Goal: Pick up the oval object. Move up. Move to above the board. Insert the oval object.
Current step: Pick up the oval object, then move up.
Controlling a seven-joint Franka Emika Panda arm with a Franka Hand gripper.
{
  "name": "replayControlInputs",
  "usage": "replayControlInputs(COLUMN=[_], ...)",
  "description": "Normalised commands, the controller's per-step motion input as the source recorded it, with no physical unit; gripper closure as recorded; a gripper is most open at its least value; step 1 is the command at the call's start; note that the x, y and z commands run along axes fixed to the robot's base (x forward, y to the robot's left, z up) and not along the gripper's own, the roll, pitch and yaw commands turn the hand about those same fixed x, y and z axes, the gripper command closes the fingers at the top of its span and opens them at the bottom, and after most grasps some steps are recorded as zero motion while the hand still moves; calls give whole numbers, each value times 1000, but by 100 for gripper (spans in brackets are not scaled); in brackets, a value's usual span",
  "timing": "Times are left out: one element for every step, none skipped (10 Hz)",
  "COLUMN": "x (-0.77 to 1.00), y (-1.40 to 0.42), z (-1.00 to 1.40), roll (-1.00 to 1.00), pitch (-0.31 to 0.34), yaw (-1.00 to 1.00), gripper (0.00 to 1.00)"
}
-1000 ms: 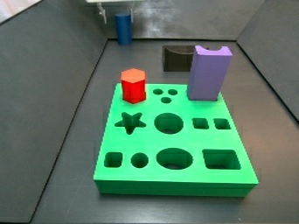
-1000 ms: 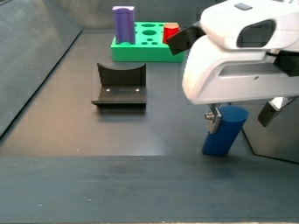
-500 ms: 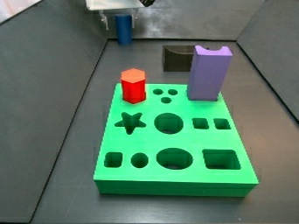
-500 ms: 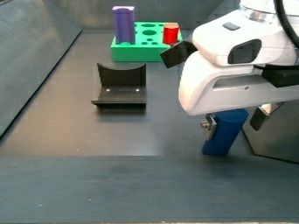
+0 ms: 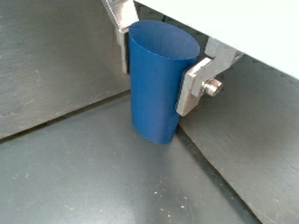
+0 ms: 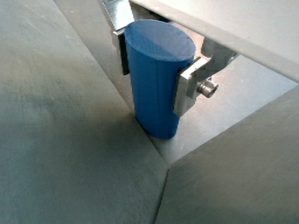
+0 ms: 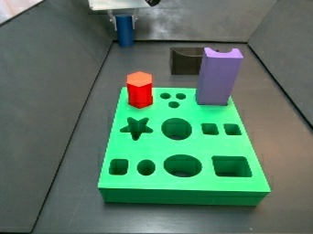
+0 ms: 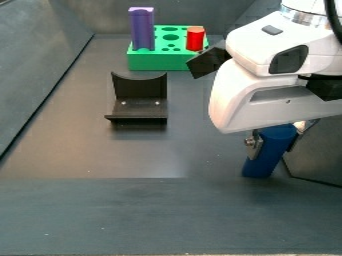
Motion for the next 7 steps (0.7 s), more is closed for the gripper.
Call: replayControlInputs(x=[0,0,0,0,0,0,0], y=[0,0,0,0,0,0,0], z=[0,0,0,0,0,0,833], roll=[0,0,0,0,0,0,0], pitch=[0,0,0,0,0,0,0], yaw=[0,0,0,0,0,0,0], gripper=[100,100,100,100,100,100,100])
